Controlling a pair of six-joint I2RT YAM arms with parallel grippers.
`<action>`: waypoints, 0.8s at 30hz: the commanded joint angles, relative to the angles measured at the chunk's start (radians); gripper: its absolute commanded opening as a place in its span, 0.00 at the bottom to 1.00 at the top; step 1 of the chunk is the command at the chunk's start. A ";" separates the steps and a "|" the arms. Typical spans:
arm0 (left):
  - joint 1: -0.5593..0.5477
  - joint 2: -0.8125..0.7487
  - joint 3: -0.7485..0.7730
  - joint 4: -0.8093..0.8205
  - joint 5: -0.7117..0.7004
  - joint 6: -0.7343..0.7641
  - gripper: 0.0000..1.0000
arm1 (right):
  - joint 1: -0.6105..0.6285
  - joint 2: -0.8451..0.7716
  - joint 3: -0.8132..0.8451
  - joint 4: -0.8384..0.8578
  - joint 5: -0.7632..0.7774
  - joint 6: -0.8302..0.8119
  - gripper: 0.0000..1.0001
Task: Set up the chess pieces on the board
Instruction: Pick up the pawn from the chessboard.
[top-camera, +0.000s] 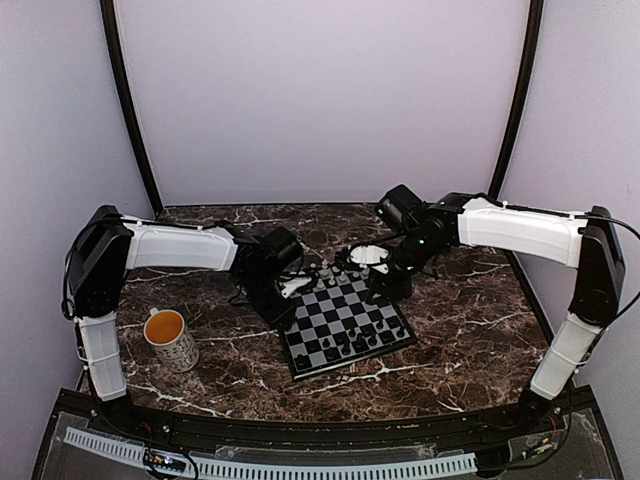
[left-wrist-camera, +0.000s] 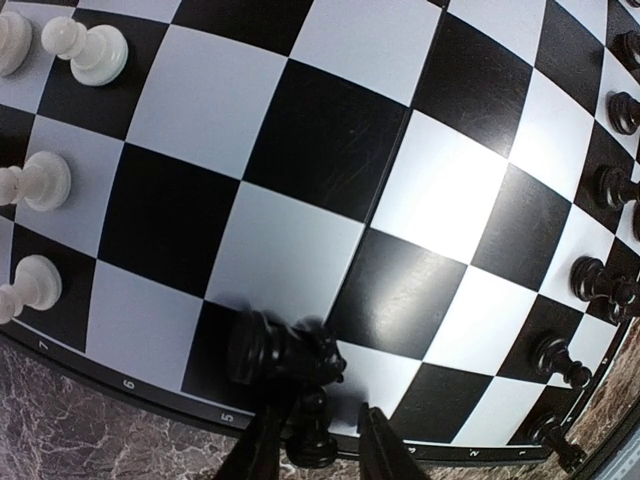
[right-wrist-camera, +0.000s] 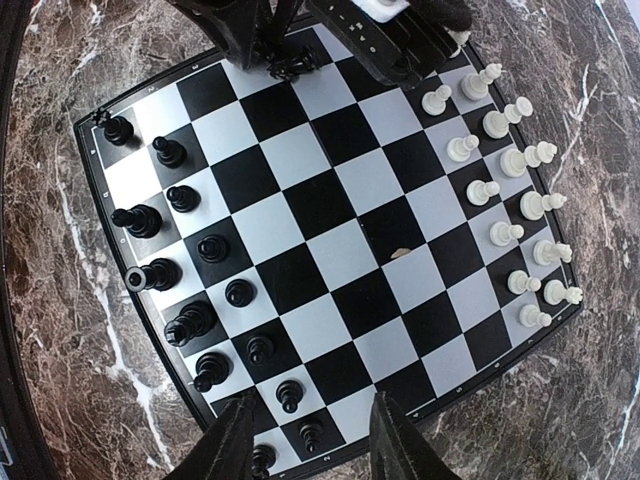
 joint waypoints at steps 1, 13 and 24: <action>-0.008 -0.007 0.000 -0.064 -0.017 0.009 0.28 | 0.001 0.013 0.032 0.006 -0.011 0.013 0.41; -0.020 -0.033 -0.005 -0.069 -0.051 0.020 0.16 | 0.000 0.023 0.038 0.005 -0.018 0.015 0.40; -0.017 -0.249 -0.084 0.167 0.085 0.049 0.11 | -0.137 -0.014 0.068 0.104 -0.240 0.194 0.50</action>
